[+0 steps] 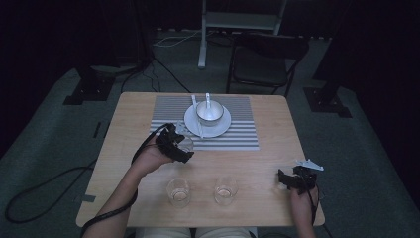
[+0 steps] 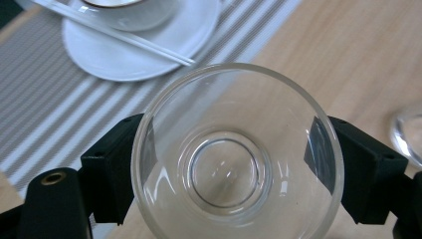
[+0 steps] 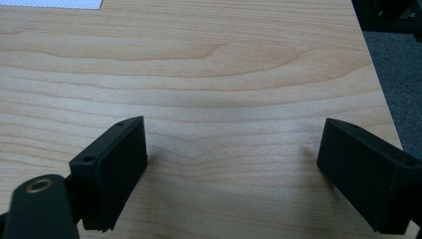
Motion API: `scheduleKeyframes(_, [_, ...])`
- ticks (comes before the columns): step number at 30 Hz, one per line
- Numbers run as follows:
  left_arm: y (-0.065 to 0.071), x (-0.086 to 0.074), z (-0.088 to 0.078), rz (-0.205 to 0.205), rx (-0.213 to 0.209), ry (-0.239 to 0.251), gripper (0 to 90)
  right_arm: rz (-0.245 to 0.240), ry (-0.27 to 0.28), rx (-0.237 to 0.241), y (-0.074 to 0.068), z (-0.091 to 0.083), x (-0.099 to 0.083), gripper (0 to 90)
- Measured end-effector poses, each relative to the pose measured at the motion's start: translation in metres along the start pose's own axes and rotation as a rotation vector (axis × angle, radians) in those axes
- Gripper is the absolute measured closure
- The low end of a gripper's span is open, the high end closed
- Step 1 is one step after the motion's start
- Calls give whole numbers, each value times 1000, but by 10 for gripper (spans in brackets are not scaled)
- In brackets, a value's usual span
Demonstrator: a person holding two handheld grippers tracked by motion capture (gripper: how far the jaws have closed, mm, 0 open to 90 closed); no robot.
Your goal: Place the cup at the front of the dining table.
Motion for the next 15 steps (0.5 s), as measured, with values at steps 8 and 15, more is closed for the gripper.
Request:
scheduleKeyframes(8, [-19,-9,0,-84,50,19,184,1,-1,0,0,0,0,117])
scheduleKeyframes(15, [-36,-15,-3,-150,102,32,184,3,-2,0,0,0,0,117])
Point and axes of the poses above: each handheld gripper's, and its own axes: z roughly forward along the jaws, x roughly out of its top, y roughly to its right, the point moved 8 cm from there along z, roughly forward along the jaws, and after that the axes turned 11 degrees about z, right-handed, at the moved point
